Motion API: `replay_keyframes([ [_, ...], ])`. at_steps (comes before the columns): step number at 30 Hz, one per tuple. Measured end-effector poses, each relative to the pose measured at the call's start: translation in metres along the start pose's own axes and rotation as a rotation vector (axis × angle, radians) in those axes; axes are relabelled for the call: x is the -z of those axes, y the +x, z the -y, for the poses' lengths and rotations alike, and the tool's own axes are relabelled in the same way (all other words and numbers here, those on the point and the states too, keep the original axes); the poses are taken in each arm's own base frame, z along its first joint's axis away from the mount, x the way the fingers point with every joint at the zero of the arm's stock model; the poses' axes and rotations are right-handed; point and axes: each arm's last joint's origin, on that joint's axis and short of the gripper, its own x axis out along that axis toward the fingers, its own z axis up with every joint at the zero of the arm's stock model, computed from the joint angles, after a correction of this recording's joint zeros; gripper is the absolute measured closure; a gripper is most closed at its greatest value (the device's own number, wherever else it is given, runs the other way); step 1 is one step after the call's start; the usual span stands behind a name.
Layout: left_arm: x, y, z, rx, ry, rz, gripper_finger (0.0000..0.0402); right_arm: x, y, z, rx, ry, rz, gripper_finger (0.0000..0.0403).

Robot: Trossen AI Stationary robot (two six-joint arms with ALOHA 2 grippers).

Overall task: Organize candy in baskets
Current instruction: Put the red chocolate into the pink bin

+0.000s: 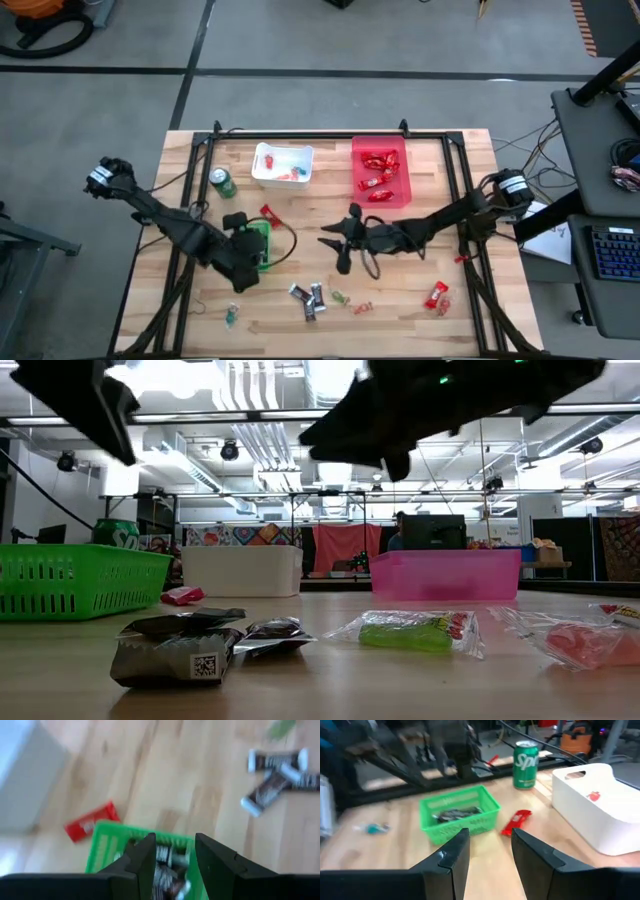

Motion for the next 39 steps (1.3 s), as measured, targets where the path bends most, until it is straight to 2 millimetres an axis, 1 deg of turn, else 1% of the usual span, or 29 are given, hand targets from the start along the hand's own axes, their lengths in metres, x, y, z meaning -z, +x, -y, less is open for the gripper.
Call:
replay_keyframes([
  [5,0.002,-0.01,0.011,-0.104,0.005,0.222,0.028,0.002,0.033,0.001,0.043,-0.123,-0.04,0.0266],
  [9,0.005,-0.015,0.015,-0.154,-0.003,0.309,0.028,0.003,0.058,0.005,0.076,-0.163,-0.04,0.0266],
  [15,0.007,-0.016,0.015,-0.215,0.015,0.362,0.028,0.012,0.095,0.008,0.096,-0.209,-0.058,0.026],
  [20,0.01,-0.016,0.012,-0.25,0.085,0.331,0.028,0.022,0.122,0.01,0.121,-0.19,-0.069,0.0227],
  [26,0.025,-0.019,0.013,-0.248,0.207,0.273,0.028,0.028,0.142,0.01,0.135,-0.168,-0.098,0.0189],
  [32,0.042,-0.019,0.016,-0.254,0.278,0.297,0.028,0.038,0.158,0.015,0.17,-0.15,-0.145,0.0169],
  [39,0.056,-0.012,0.009,-0.261,0.252,0.293,0.028,0.047,0.17,0.027,0.204,-0.108,-0.181,0.0158],
])
